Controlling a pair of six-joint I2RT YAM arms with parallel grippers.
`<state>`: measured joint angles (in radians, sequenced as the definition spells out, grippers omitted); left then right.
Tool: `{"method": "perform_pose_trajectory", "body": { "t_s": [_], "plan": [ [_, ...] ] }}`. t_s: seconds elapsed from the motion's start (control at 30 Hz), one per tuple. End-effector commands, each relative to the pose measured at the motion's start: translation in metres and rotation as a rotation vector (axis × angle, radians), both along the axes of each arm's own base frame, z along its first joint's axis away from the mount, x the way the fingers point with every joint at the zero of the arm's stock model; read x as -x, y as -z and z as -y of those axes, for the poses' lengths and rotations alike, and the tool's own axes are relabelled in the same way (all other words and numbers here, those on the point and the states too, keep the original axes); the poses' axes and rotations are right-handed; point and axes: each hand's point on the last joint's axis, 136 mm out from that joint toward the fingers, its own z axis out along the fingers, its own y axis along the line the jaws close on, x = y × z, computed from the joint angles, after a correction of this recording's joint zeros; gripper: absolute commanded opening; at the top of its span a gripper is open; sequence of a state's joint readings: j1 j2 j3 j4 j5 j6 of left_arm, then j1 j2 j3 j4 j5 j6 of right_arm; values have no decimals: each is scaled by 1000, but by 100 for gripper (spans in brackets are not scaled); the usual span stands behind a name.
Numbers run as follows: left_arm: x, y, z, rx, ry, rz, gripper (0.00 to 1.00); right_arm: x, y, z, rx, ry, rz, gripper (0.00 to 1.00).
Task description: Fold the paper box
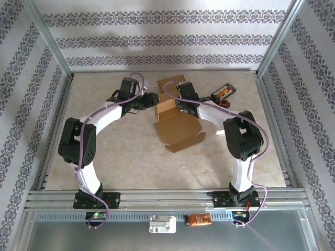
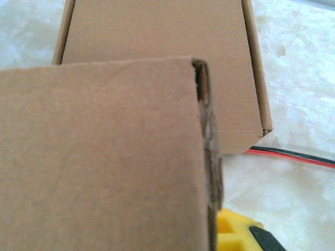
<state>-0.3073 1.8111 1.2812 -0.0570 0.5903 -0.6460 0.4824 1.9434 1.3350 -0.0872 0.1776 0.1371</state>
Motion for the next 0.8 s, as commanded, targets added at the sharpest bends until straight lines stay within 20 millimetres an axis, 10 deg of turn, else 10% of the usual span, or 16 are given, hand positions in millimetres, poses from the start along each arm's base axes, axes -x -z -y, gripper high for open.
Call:
{"method": "perform_pose_trajectory", "body": {
  "t_s": [0.0, 0.27, 0.77],
  "plan": [
    [13, 7, 10, -4, 52, -25, 42, 47, 48, -39, -32, -133, -144, 14],
    [25, -26, -15, -43, -36, 80, 62, 79, 34, -33, -9, -70, -140, 11],
    [51, -55, -62, -234, -147, 235, 77, 91, 6, -36, -44, -85, -58, 47]
  ]
}}
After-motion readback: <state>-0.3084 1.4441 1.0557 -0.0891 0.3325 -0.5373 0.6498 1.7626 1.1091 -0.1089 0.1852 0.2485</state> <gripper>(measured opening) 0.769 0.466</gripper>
